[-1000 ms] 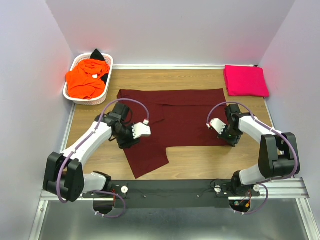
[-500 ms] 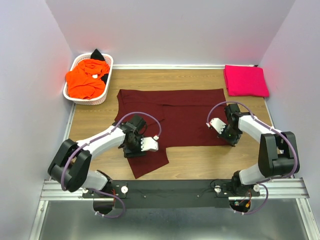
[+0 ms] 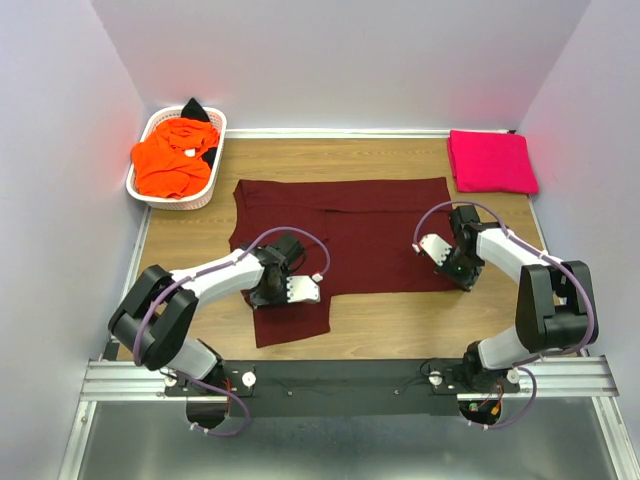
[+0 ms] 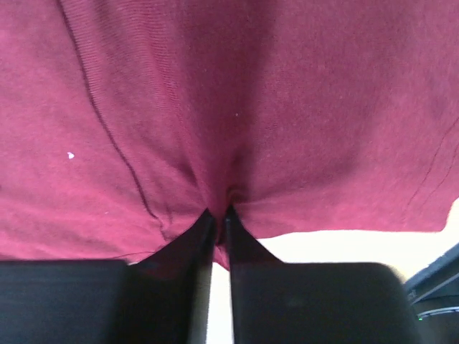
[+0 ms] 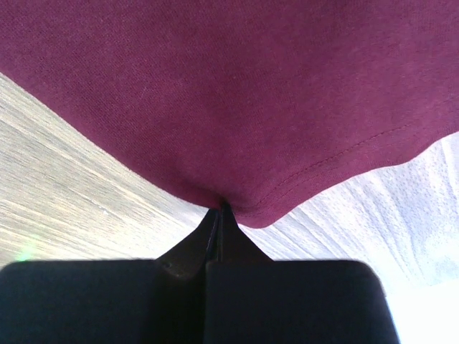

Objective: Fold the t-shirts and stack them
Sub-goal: Fold the tshirt

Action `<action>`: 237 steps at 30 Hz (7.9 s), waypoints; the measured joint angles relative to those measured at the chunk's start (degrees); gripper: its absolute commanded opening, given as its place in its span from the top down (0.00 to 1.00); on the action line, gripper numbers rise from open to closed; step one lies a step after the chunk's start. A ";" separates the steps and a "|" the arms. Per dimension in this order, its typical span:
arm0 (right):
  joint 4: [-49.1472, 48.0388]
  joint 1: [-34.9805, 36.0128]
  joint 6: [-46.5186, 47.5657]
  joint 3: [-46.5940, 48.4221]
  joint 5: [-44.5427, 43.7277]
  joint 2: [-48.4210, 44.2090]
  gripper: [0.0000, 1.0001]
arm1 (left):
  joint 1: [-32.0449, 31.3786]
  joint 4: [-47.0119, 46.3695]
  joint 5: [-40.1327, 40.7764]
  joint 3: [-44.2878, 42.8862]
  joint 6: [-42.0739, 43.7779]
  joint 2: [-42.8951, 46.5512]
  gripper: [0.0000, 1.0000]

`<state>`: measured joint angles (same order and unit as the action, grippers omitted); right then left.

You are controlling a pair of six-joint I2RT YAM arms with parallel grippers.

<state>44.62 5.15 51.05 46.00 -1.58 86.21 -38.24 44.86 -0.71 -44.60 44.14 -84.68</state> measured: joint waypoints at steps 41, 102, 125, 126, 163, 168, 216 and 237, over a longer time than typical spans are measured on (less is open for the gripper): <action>9.16 -3.65 5.42 27.69 3.04 12.20 0.99 | 17.51 12.48 -3.15 -33.11 12.57 -7.80 1.00; 12.76 -13.16 -14.56 43.06 17.42 26.10 0.48 | 45.86 9.22 -21.05 -36.09 7.06 -14.97 0.44; 13.25 -13.90 -22.69 40.24 20.70 32.26 0.73 | 45.90 3.63 -31.04 -22.77 3.10 -17.53 0.81; 13.16 -13.90 -22.75 40.06 20.65 32.30 0.76 | 45.90 3.65 -31.34 -22.75 3.06 -18.10 0.85; 16.13 -8.28 -27.12 42.71 29.68 19.80 0.48 | 42.75 11.39 -33.88 -24.06 4.22 -7.26 0.56; 10.60 1.57 -35.04 39.32 35.50 19.80 0.48 | 39.06 11.37 -36.33 -21.29 2.62 -9.25 0.56; -21.05 34.99 -72.06 38.49 39.76 36.06 0.67 | 40.39 6.67 -36.79 -19.65 -5.03 -16.48 0.53; -21.42 35.01 -73.05 37.11 38.07 35.98 0.65 | 41.29 7.10 -36.35 -20.44 -5.29 -16.48 0.53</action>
<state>23.20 40.16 -22.00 83.11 36.49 122.19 3.05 51.96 -37.06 -65.04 38.85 -101.16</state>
